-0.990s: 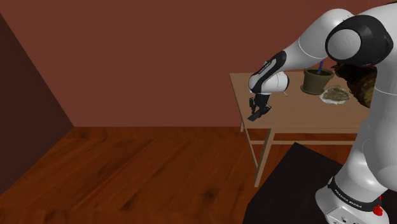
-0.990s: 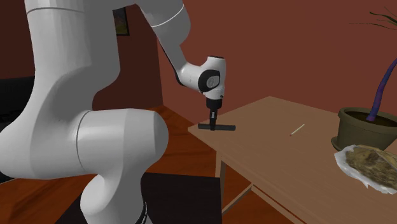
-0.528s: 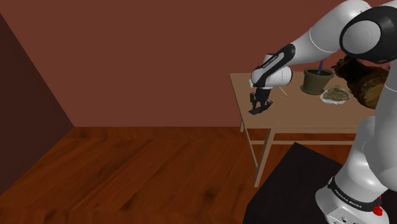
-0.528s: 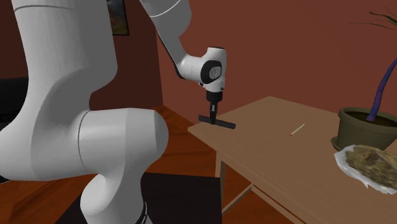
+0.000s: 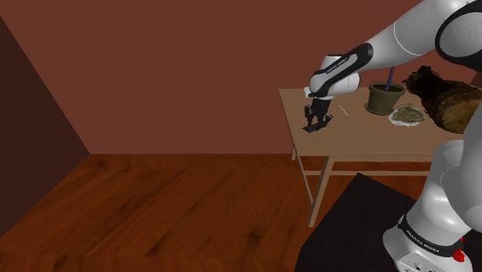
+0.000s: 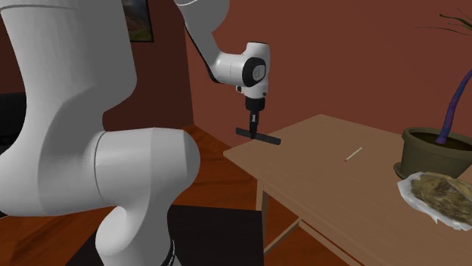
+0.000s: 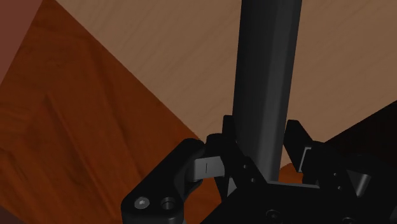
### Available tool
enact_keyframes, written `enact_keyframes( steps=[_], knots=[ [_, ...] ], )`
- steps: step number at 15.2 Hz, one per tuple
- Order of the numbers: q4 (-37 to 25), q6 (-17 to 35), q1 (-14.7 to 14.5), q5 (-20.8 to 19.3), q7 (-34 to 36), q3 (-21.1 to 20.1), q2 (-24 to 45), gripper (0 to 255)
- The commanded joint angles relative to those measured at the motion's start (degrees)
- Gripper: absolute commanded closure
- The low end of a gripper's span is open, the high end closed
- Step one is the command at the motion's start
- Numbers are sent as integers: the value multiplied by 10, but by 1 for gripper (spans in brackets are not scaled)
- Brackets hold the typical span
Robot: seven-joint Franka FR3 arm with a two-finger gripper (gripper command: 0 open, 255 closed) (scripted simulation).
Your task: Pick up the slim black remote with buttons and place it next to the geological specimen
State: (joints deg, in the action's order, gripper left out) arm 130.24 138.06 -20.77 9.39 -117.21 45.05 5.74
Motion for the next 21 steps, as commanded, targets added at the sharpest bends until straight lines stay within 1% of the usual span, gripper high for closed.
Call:
enact_keyframes(
  steps=[1, 10, 19, 21],
  knots=[
    [-4, -13, -3, -18, 13, 4, -15, 255],
    [-32, -78, -8, -78, 57, 6, -71, 255],
    [-70, -146, -8, -115, 86, -2, -112, 255],
    [-52, -146, 5, -135, 75, 7, -137, 255]
  ],
)
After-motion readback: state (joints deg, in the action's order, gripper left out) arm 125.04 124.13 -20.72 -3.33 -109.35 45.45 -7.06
